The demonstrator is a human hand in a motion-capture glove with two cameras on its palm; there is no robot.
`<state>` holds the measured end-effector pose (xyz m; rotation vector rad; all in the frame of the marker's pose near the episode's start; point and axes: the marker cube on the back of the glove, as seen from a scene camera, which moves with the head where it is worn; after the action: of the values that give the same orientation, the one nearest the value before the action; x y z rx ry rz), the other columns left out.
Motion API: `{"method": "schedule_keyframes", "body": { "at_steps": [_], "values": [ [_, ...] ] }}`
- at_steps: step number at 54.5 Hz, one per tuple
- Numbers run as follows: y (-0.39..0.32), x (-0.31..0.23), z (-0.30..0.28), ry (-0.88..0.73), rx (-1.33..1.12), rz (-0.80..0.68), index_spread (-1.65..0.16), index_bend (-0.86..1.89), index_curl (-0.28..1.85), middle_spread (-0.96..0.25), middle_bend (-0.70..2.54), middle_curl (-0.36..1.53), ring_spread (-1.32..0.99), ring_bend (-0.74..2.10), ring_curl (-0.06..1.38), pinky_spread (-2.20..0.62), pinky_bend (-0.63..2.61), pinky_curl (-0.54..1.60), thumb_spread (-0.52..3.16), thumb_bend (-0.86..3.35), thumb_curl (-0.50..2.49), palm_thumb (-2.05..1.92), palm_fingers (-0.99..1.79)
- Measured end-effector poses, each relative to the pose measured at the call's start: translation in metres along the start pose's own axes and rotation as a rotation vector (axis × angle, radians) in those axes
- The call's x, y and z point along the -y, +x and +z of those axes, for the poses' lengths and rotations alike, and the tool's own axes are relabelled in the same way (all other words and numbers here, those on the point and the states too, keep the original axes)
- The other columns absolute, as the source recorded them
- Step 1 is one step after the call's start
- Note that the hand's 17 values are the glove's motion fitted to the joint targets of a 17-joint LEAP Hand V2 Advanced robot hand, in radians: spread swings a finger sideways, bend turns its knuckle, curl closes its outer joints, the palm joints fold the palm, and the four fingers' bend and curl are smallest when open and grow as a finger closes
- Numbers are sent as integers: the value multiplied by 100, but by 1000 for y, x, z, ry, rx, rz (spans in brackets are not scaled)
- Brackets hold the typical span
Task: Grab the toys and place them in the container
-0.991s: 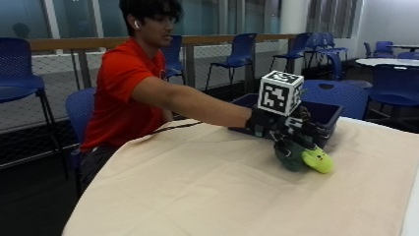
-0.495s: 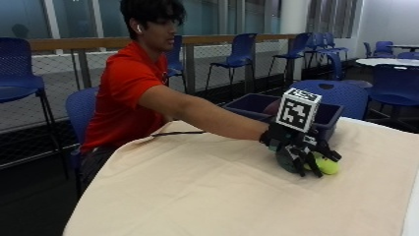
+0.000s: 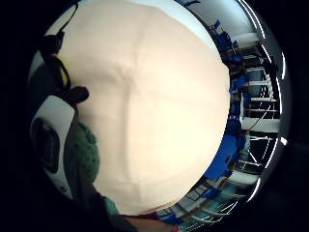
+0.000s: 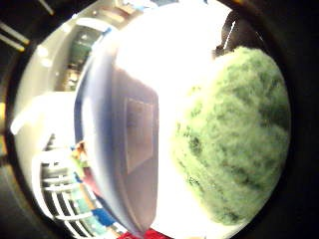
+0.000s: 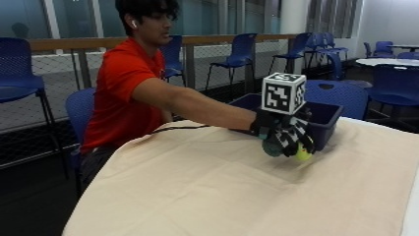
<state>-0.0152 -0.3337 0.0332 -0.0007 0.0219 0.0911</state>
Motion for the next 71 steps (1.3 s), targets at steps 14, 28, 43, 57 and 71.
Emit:
{"method": "schedule_keyframes", "body": {
  "at_steps": [14,28,43,57,71],
  "values": [
    [-24,-37,-87,72,23,-93,-45,38,56,-34,44,23,-45,110,50,-44,104,37,83,20,72,70,98],
    [-117,-89,-121,96,36,-307,-48,32,67,-38,42,27,-46,107,51,-45,100,39,71,17,83,69,99],
    [-174,-129,-133,108,21,-440,-51,26,79,-39,36,29,-48,106,53,-45,98,42,65,14,93,68,97],
    [-182,-145,-118,-61,32,-421,-45,0,64,-16,16,24,-19,58,42,-18,130,50,106,-6,74,30,-25],
    [-150,-168,-124,-48,77,-418,-36,8,39,-6,11,23,3,26,28,6,132,44,119,-4,52,4,-31]
  ]
}}
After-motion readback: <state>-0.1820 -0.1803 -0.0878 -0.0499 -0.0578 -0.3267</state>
